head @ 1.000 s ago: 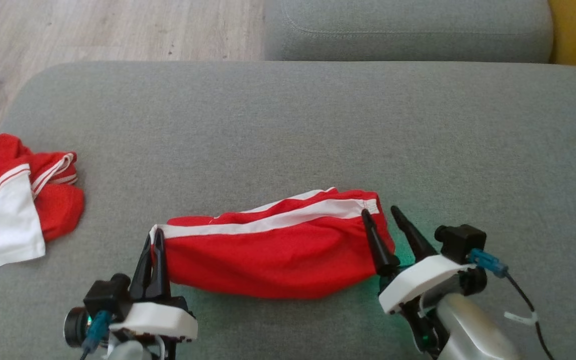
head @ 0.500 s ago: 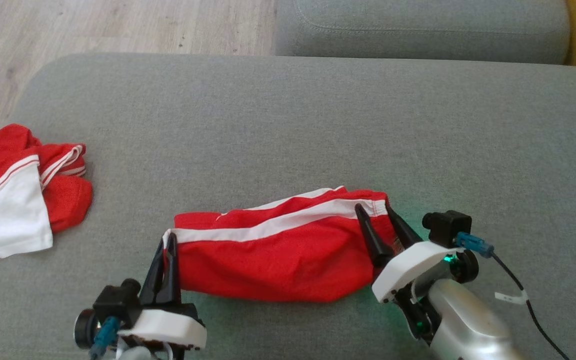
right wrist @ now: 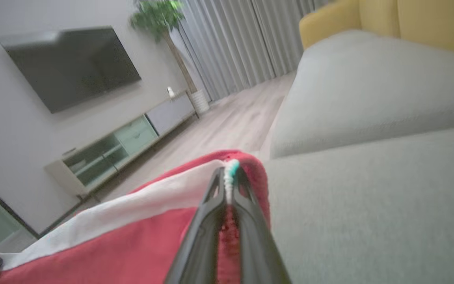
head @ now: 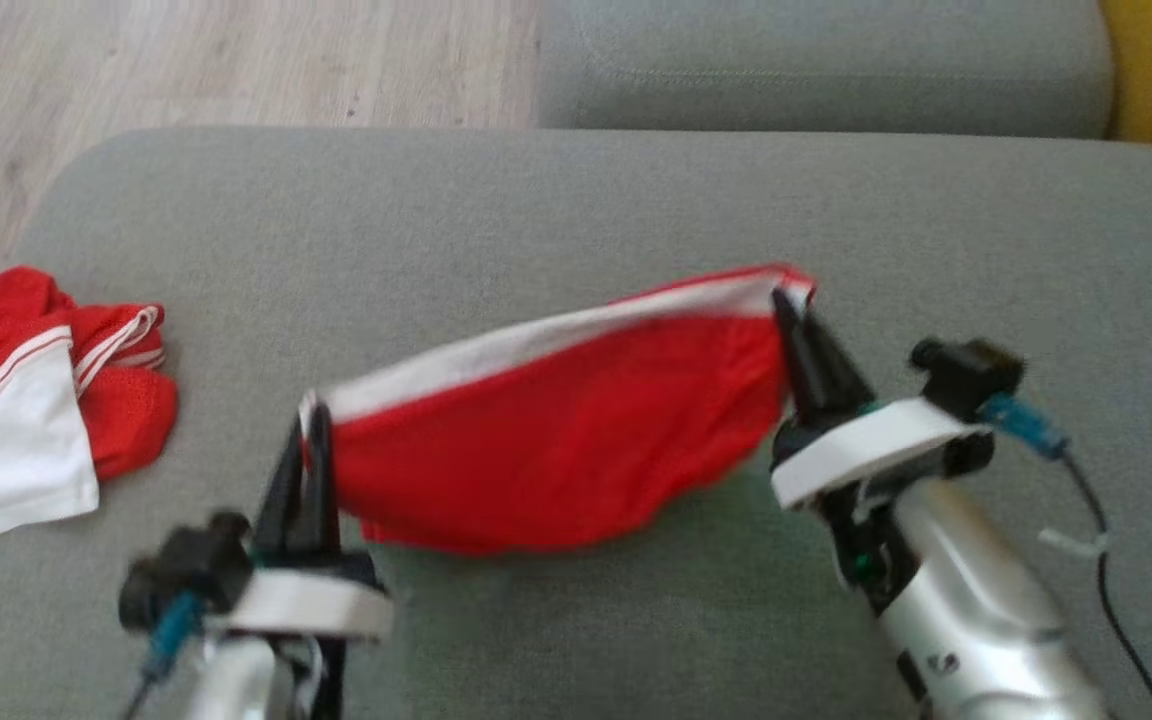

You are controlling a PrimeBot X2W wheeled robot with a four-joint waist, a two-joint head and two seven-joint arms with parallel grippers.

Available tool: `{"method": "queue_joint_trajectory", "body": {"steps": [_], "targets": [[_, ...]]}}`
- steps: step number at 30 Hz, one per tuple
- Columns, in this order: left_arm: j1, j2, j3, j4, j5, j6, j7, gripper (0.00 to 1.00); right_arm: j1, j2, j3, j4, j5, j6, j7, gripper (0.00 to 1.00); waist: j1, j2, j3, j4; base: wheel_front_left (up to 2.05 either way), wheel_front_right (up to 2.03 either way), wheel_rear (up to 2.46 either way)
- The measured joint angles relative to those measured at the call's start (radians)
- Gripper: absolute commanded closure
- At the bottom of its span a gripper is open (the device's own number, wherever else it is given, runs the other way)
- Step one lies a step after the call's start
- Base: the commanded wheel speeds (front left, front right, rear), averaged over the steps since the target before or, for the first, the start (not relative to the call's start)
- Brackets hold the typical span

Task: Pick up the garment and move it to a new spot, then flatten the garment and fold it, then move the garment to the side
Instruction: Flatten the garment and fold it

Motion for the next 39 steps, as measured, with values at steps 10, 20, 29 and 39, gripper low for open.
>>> {"method": "queue_joint_trajectory", "body": {"steps": [10,20,29,39], "targets": [[-0.382,0.141,0.023,-0.101,-0.002,-0.05,0.0,1.0,-0.165,-0.089,-0.075,-0.235,0.04,0.0,0.0,1.0,0.0,0.0,-0.069,-0.042,0.0,0.0,0.0],[-0.574,0.216,-0.08,-0.033,-0.091,-0.05,0.054,1.0,-0.367,-0.177,-0.024,-0.225,0.072,0.0,0.102,1.0,0.0,0.0,-0.019,-0.066,0.0,0.0,0.0],[-0.848,0.227,-0.086,0.126,-0.044,-0.022,0.012,1.0,-0.651,-0.15,0.008,-0.033,-0.017,0.0,0.053,1.0,0.0003,0.0,0.163,-0.075,0.0,0.0,0.0],[-1.082,0.16,0.005,-0.01,0.053,0.016,-0.003,1.0,-0.898,-0.151,-0.086,-0.003,-0.253,0.0,-0.002,1.0,0.0004,-0.0001,0.32,-0.049,0.0,0.0,0.0]]}}
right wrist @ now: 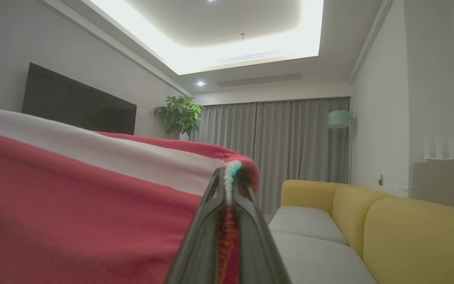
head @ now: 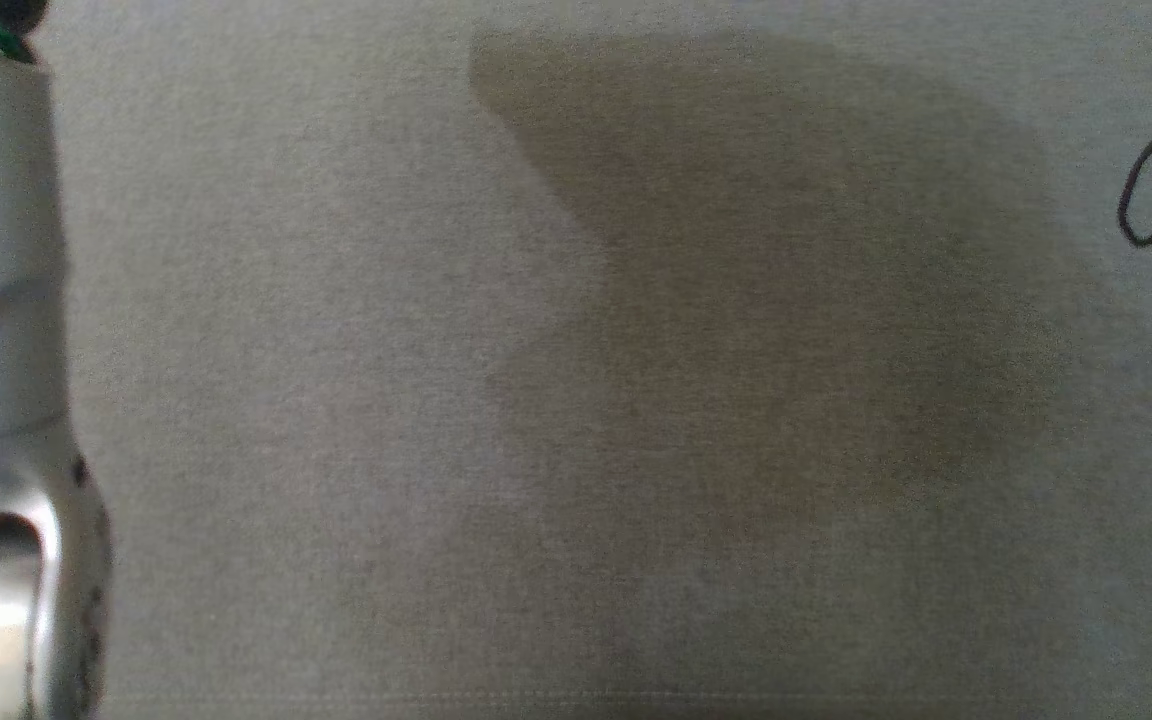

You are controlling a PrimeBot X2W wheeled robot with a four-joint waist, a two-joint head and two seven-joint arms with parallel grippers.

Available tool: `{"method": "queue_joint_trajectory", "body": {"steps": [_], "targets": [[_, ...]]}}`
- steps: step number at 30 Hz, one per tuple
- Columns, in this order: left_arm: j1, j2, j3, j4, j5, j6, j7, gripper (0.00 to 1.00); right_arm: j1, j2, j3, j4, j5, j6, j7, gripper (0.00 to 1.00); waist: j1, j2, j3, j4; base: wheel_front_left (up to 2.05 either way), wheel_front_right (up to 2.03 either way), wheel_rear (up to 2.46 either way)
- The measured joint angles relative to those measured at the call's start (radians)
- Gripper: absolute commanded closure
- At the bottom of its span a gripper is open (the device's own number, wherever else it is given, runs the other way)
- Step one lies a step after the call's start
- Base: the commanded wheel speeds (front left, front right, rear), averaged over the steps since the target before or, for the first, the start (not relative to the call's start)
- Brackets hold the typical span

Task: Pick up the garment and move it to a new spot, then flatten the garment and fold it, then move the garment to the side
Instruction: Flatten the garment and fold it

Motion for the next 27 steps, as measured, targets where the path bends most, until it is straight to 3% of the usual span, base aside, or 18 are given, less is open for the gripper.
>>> {"method": "queue_joint_trajectory", "body": {"steps": [5,13,19,27], "targets": [[0.122,-0.039,0.012,-0.017,0.01,-0.024,-0.002,1.0,0.087,-0.008,0.021,-0.012,-0.018,0.0,0.0,1.0,-0.0003,0.0,0.012,0.027,0.0,0.0,0.0],[0.565,-0.136,0.038,-0.001,-0.002,-0.058,-0.001,1.0,0.489,-0.05,0.081,-0.055,0.035,0.0,0.0,1.0,-0.0004,0.0,-0.015,0.044,0.0,0.0,0.0],[0.811,-0.158,0.034,0.006,-0.013,-0.066,-0.001,1.0,0.733,-0.026,0.052,-0.143,0.09,0.0,0.001,1.0,-0.0007,0.0001,-0.084,0.032,0.0,0.0,0.0],[1.035,-0.16,0.042,-0.019,-0.03,-0.066,0.0,1.0,0.977,0.013,0.087,-0.224,0.132,0.0,0.001,1.0,-0.0007,0.0001,-0.215,0.011,0.0,0.0,0.0]]}}
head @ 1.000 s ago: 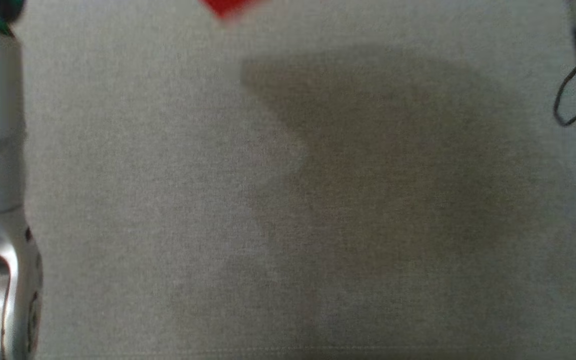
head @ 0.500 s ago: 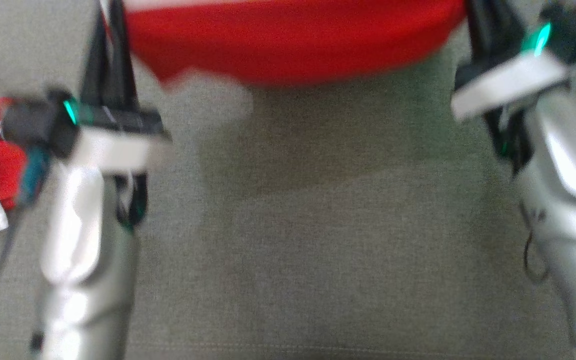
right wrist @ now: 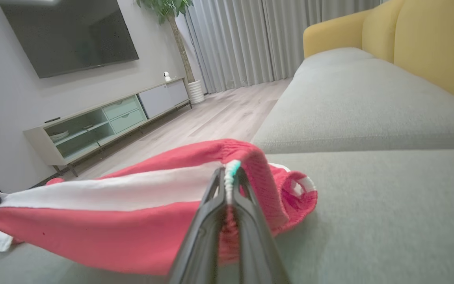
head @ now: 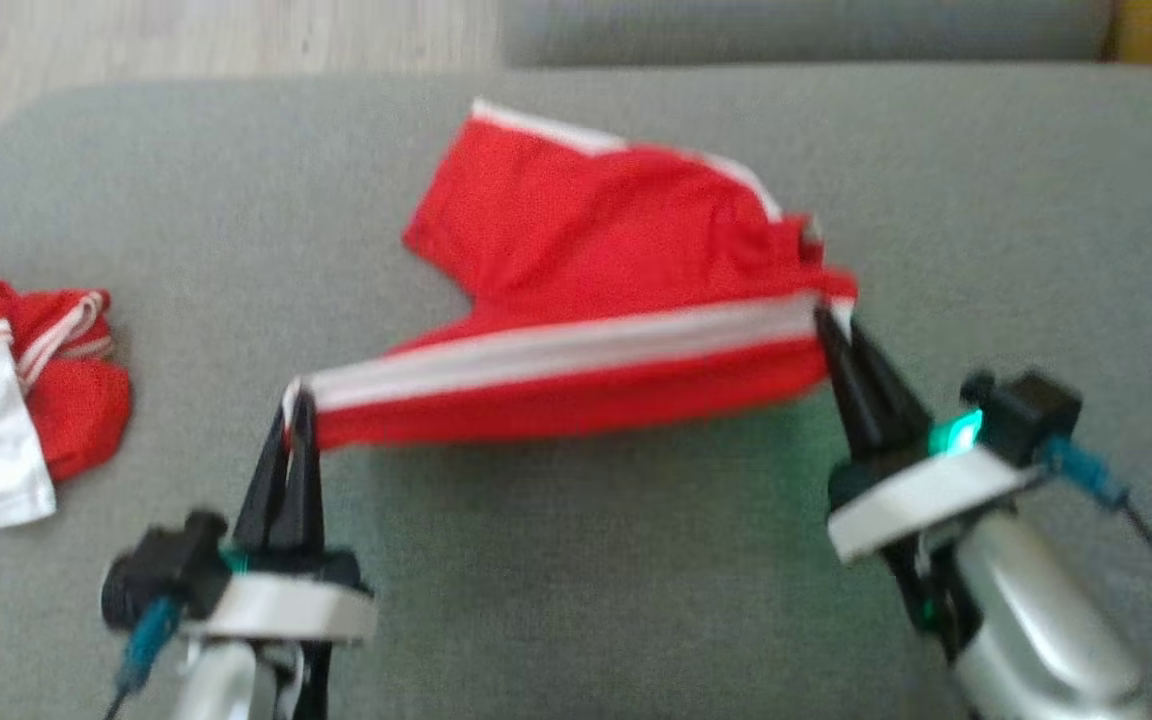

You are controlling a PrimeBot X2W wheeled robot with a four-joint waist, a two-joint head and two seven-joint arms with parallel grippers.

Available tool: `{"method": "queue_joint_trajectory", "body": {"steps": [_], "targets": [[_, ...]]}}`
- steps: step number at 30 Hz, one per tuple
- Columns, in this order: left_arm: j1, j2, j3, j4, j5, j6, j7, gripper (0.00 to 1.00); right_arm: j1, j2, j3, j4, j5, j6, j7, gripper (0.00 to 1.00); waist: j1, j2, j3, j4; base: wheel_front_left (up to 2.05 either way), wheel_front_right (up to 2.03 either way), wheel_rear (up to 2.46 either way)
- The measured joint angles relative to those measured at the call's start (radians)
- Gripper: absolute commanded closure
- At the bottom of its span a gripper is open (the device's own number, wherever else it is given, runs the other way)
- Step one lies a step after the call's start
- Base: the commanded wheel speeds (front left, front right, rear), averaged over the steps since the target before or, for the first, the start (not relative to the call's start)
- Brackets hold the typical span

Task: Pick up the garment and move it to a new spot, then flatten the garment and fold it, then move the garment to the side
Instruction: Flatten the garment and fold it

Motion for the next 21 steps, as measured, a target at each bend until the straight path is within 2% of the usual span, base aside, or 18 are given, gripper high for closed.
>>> {"method": "queue_joint_trajectory", "body": {"steps": [9,12,17,21], "targets": [[0.26,0.001,0.019,-0.039,-0.034,0.0,0.003,1.0,0.283,0.028,-0.002,-0.036,0.041,0.0,0.0,1.0,0.0,0.0,-0.161,-0.021,0.0,0.0,0.0],[0.302,0.001,0.019,-0.051,-0.035,0.0,0.003,1.0,0.319,0.03,-0.011,-0.054,0.049,0.0,0.0,1.0,0.0,0.0,-0.176,-0.036,0.0,0.0,0.0],[0.272,0.002,0.0,-0.07,-0.025,0.0,0.003,1.0,0.33,0.042,-0.038,-0.072,0.052,0.0,0.0,1.0,0.0003,0.0,-0.159,-0.057,0.0,0.0,0.0],[0.121,0.04,-0.073,-0.026,-0.02,0.0,0.003,1.0,0.276,0.078,-0.039,-0.047,0.061,0.0,0.0,1.0,0.0003,0.0,-0.123,-0.072,0.0,0.0,0.0]]}}
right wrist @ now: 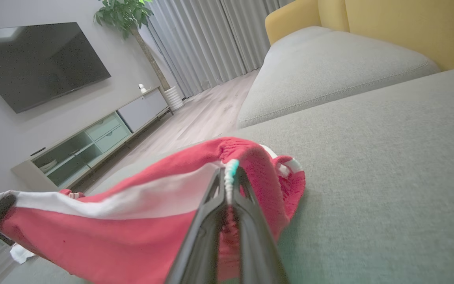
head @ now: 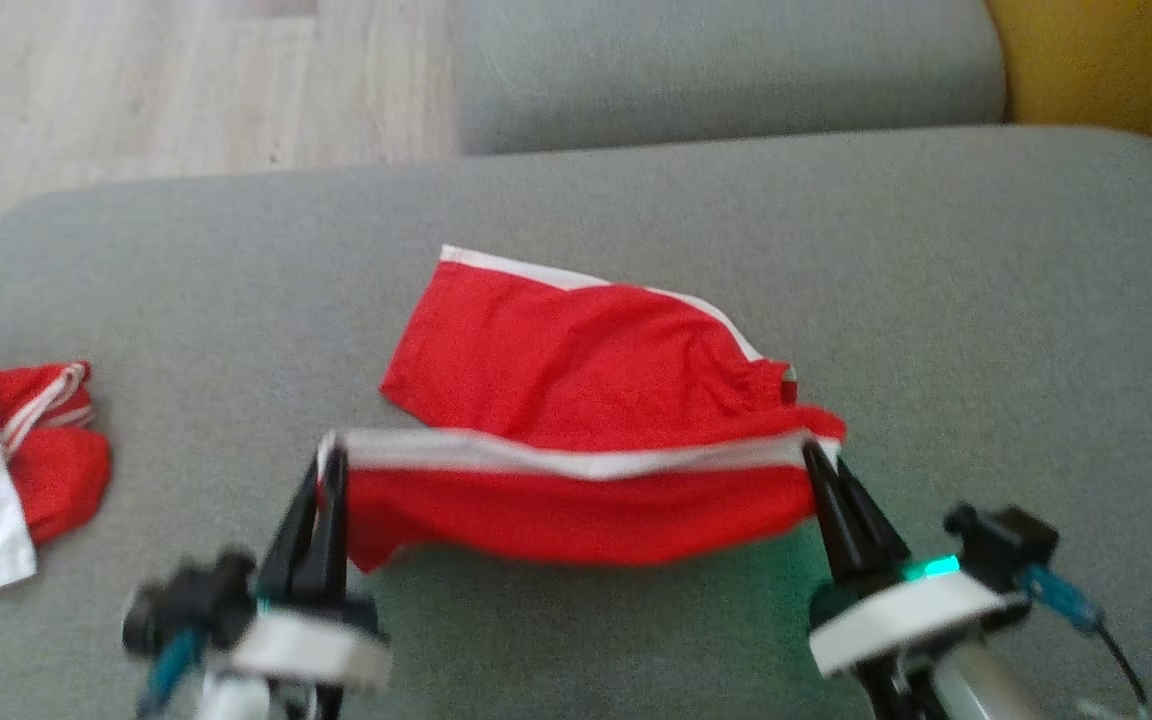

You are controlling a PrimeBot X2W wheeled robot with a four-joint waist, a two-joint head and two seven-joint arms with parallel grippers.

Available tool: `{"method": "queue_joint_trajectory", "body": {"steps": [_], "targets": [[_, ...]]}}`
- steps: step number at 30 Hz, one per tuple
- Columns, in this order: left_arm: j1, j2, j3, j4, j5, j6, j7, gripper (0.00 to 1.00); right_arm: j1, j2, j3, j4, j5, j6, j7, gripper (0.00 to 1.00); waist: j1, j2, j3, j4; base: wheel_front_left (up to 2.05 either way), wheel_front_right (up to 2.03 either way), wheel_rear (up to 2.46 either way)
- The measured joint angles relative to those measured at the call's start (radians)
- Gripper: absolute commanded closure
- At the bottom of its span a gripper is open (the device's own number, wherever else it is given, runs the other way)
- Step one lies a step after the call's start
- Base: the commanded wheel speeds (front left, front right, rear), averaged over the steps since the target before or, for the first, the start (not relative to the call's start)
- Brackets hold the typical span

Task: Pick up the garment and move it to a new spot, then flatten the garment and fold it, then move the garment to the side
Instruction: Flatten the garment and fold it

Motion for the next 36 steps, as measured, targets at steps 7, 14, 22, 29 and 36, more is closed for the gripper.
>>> {"method": "queue_joint_trajectory", "body": {"steps": [7,14,22,29,36], "targets": [[-0.38,0.153,-0.186,0.19,-0.126,0.0,0.0,1.0,-0.219,0.047,0.008,0.084,0.019,0.0,0.0,1.0,0.0004,0.0,0.116,-0.036,0.0,0.0,0.0],[-0.648,0.226,-0.366,0.37,-0.295,0.0,0.0,1.0,-0.307,0.049,-0.007,0.127,0.058,0.0,0.0,1.0,0.0003,0.0,0.231,-0.077,0.0,0.0,0.0],[-0.785,0.285,-0.504,0.46,-0.43,0.0,0.0,1.0,-0.366,0.05,-0.001,0.128,0.123,0.0,0.0,1.0,0.0002,0.0,0.299,-0.125,0.0,0.0,0.0],[-0.868,0.318,-0.58,0.509,-0.493,0.0,0.0,1.0,-0.416,0.051,0.012,0.129,0.155,0.0,0.0,1.0,0.0001,-0.0001,0.352,-0.156,0.0,0.0,0.0],[-0.883,0.317,-0.608,0.532,-0.533,0.0,0.0,1.0,-0.451,0.051,0.05,0.153,0.174,0.0,0.0,1.0,0.0001,-0.0001,0.387,-0.161,0.0,0.0,0.0]]}}
